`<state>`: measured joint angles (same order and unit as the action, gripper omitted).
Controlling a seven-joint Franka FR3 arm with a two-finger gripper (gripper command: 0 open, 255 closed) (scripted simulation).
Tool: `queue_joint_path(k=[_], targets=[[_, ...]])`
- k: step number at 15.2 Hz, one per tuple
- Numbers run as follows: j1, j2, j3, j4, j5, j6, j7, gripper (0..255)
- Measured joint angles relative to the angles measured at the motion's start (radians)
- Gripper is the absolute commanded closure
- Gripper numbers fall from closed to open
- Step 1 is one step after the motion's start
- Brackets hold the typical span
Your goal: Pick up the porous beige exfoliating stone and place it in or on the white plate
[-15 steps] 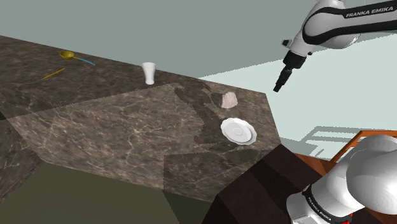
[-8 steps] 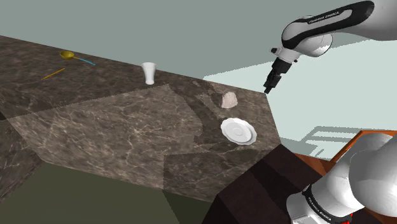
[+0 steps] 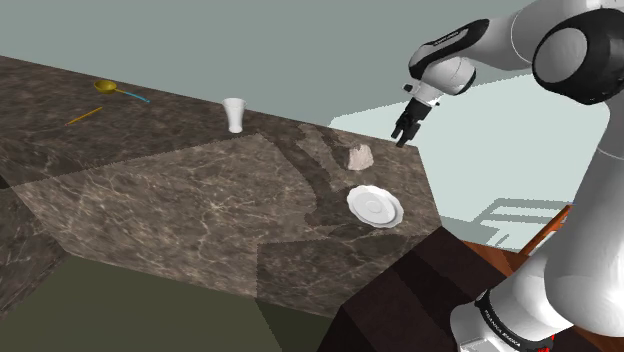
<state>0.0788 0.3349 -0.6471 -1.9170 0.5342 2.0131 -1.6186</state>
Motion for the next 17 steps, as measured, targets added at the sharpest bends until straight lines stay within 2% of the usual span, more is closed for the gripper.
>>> queue_joint_path(k=[2, 5, 11, 13, 17], targets=[[-0.047, 0.099, 0.040, 0.094, 0.065, -0.033, -0.075, 0], [-0.116, 0.226, 0.094, 0.244, 0.127, -0.096, -0.159, 0], [-0.245, 0.506, 0.209, 0.621, 0.201, -0.227, -0.251, 0], [-0.257, 0.542, 0.224, 0.667, 0.208, -0.239, -0.260, 0], [-0.248, 0.560, 0.235, 0.656, 0.219, -0.210, -0.270, 0]])
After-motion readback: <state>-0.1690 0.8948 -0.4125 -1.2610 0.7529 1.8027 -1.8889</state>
